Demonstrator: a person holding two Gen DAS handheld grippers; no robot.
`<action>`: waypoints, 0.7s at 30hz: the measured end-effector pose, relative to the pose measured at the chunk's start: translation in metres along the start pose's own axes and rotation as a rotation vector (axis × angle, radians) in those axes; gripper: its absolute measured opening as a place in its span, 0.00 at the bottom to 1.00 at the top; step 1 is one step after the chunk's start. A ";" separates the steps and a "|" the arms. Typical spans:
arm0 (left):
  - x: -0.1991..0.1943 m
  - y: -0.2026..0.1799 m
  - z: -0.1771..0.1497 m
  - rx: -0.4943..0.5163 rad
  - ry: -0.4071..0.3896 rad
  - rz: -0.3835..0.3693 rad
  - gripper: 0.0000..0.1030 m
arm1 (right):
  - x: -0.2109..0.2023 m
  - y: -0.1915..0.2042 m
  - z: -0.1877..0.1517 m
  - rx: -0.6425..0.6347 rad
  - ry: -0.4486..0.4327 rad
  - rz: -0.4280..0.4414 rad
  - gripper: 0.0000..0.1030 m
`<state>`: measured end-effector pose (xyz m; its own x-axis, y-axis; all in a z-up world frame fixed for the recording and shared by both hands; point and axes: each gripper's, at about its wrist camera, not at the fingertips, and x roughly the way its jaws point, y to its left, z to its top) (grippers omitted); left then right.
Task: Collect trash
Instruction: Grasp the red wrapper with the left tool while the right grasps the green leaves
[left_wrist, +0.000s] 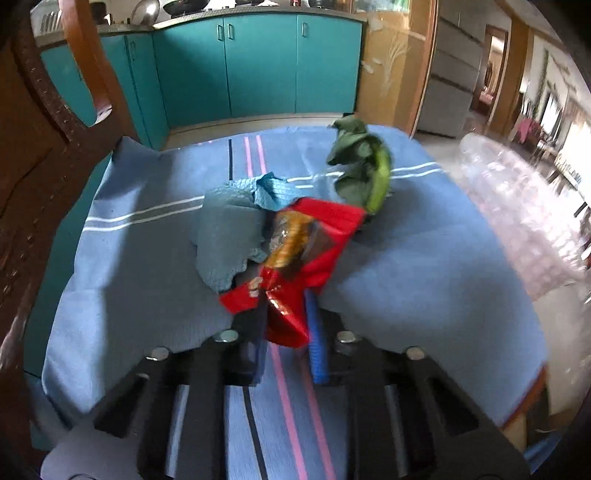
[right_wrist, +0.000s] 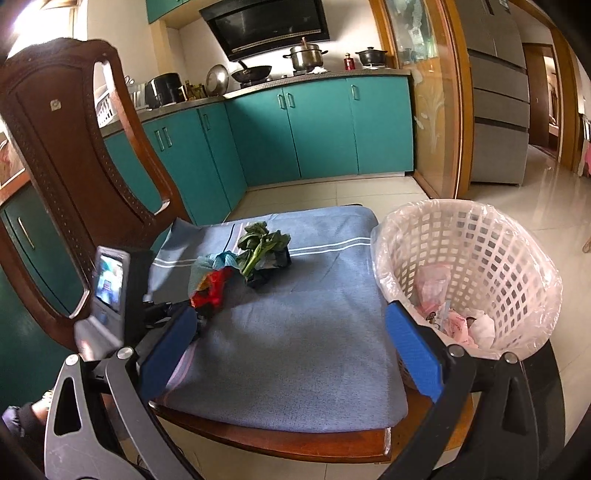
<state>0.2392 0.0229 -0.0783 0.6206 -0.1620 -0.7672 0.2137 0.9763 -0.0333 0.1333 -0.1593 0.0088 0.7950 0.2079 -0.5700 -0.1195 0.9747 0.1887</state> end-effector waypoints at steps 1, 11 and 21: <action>-0.015 0.004 -0.002 -0.031 -0.012 -0.017 0.18 | 0.002 0.001 0.000 -0.004 0.004 -0.001 0.97; -0.167 0.012 -0.022 -0.129 -0.333 0.021 0.18 | 0.065 0.009 0.027 0.110 0.065 0.048 0.83; -0.162 0.030 -0.020 -0.185 -0.329 -0.011 0.18 | 0.186 -0.003 0.047 0.439 0.321 0.160 0.44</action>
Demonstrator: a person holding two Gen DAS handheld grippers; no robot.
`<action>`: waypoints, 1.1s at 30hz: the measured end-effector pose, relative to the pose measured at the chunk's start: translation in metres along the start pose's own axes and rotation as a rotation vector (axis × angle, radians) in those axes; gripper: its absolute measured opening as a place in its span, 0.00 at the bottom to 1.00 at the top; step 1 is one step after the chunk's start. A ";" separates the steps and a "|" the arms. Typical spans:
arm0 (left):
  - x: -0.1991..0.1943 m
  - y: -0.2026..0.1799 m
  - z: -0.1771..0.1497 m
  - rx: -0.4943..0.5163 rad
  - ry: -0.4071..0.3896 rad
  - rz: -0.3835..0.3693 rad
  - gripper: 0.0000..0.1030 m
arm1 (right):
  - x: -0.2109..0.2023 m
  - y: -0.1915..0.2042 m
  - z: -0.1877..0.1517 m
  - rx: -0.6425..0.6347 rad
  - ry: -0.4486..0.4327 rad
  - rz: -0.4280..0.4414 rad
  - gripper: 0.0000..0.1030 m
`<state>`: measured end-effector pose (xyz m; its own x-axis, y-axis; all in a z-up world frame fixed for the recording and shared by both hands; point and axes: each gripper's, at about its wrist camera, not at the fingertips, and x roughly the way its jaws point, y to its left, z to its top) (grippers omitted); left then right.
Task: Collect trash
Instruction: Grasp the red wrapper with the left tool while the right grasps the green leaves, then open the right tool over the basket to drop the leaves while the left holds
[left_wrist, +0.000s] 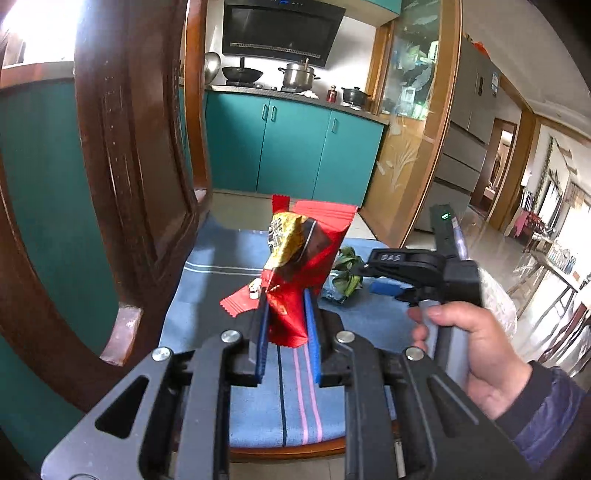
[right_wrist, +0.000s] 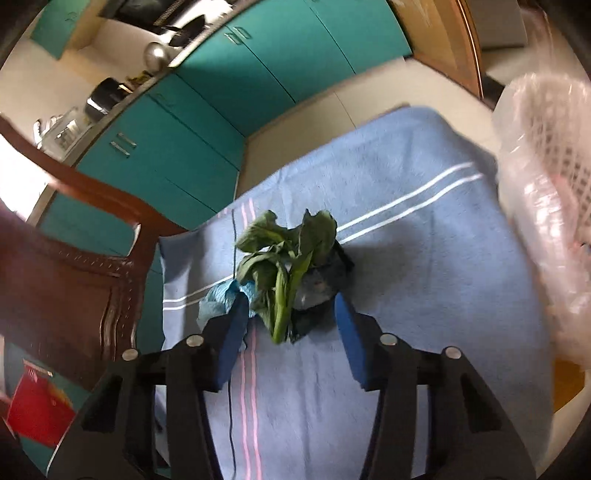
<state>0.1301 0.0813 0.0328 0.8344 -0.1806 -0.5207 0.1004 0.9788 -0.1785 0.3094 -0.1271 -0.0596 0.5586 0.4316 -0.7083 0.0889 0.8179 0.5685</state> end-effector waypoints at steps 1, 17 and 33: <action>-0.001 0.000 0.000 0.002 -0.002 -0.005 0.18 | 0.005 -0.002 0.001 0.024 0.012 -0.001 0.43; 0.000 0.001 -0.004 0.009 0.008 -0.033 0.18 | -0.128 0.028 -0.026 -0.229 -0.193 0.127 0.10; 0.020 -0.027 -0.028 0.078 0.073 -0.004 0.18 | -0.165 0.002 -0.116 -0.504 -0.296 -0.113 0.10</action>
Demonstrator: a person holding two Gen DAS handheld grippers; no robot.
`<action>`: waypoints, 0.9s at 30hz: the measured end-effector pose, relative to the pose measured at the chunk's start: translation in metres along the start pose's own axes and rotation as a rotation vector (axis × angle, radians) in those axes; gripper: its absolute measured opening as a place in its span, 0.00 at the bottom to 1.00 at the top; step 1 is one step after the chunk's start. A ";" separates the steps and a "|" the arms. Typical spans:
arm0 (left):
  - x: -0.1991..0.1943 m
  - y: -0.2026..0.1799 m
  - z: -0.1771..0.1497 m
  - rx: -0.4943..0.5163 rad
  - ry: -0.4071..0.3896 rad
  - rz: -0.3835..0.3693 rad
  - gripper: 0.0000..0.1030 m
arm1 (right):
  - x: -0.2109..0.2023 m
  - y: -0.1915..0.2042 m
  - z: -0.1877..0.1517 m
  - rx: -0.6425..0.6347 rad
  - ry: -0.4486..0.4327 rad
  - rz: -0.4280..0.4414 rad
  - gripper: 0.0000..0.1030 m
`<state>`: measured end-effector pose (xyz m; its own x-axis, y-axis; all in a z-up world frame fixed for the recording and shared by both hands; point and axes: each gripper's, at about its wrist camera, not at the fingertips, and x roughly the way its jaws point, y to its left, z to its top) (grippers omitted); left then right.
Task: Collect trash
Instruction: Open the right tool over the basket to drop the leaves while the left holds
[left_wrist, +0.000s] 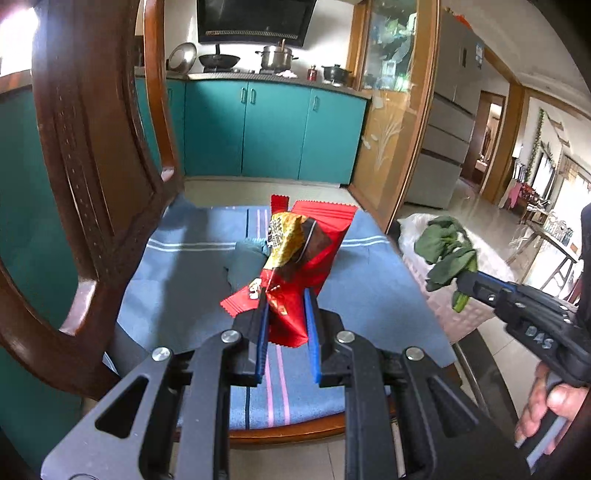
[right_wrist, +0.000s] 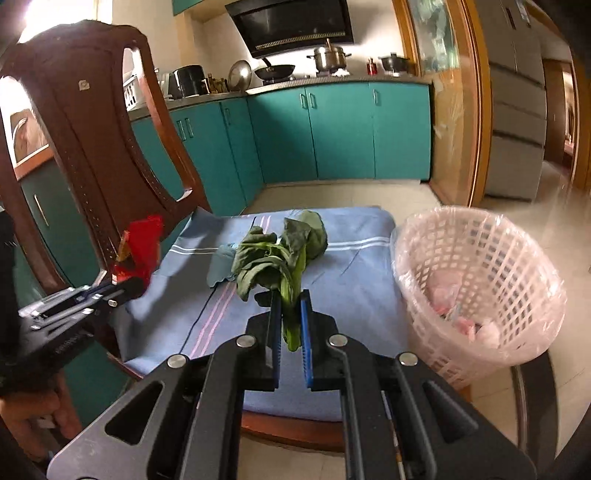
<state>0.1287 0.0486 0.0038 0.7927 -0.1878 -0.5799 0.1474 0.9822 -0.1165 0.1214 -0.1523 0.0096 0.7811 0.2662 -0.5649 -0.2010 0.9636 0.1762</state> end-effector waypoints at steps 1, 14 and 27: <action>0.003 0.001 -0.001 -0.003 0.002 0.010 0.18 | 0.000 0.001 -0.001 -0.004 0.004 0.005 0.10; 0.014 -0.005 -0.004 0.006 0.020 0.022 0.18 | -0.008 0.005 -0.005 -0.023 -0.004 -0.006 0.10; 0.012 -0.005 -0.005 0.007 0.026 0.025 0.18 | -0.006 0.009 -0.004 -0.030 0.000 -0.006 0.10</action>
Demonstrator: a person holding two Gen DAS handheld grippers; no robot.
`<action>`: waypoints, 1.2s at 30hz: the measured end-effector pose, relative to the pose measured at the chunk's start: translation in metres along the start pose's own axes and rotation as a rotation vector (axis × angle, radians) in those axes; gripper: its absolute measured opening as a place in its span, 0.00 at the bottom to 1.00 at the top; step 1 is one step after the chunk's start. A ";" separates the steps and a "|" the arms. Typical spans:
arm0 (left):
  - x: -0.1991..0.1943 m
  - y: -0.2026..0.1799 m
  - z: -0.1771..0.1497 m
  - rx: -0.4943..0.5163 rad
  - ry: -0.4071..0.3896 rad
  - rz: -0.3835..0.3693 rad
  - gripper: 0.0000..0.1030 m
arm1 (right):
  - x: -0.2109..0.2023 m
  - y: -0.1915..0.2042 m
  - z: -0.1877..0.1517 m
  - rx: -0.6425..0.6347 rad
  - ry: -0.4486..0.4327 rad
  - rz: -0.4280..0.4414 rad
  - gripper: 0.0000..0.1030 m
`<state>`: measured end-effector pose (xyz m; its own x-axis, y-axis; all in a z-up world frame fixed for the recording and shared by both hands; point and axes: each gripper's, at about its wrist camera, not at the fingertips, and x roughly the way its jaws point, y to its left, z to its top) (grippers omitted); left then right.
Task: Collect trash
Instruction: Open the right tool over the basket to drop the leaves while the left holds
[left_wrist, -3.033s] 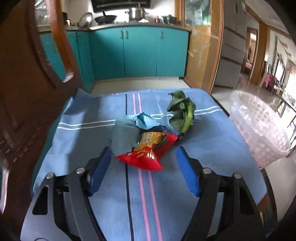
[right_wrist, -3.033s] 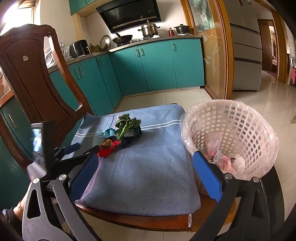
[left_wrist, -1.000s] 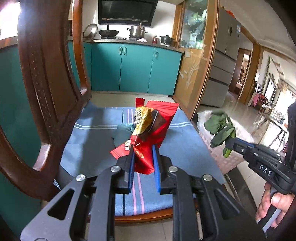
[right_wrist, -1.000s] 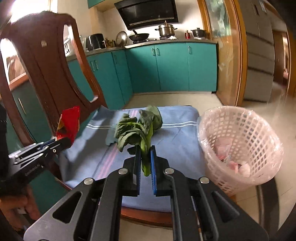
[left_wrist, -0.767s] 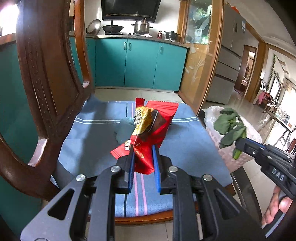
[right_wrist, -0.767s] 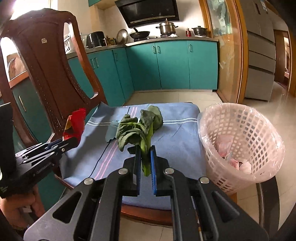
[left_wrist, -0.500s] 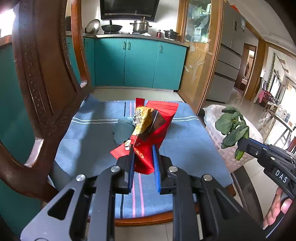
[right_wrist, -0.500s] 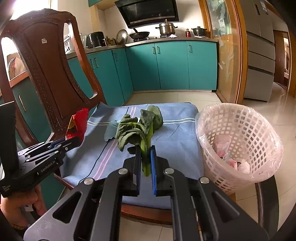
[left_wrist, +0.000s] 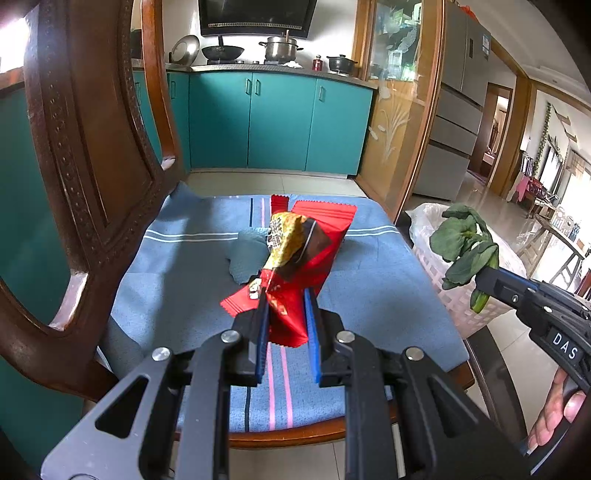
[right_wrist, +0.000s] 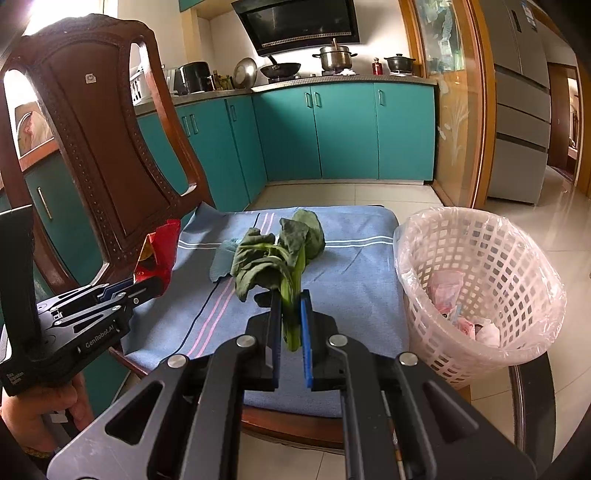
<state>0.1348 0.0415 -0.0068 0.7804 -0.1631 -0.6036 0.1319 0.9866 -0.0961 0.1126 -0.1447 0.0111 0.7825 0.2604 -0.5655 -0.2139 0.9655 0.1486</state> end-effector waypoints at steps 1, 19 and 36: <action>0.000 0.000 0.000 0.000 0.000 0.000 0.18 | 0.000 0.000 0.000 0.000 0.001 0.001 0.10; 0.001 -0.002 -0.001 0.005 0.006 0.002 0.18 | 0.001 -0.001 0.000 -0.003 -0.001 0.001 0.10; 0.007 -0.003 -0.008 0.028 0.031 0.002 0.18 | 0.028 -0.162 0.042 0.249 -0.064 -0.239 0.55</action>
<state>0.1348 0.0372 -0.0176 0.7614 -0.1603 -0.6282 0.1478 0.9864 -0.0725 0.1936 -0.2936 0.0058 0.8302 0.0190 -0.5572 0.1229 0.9686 0.2160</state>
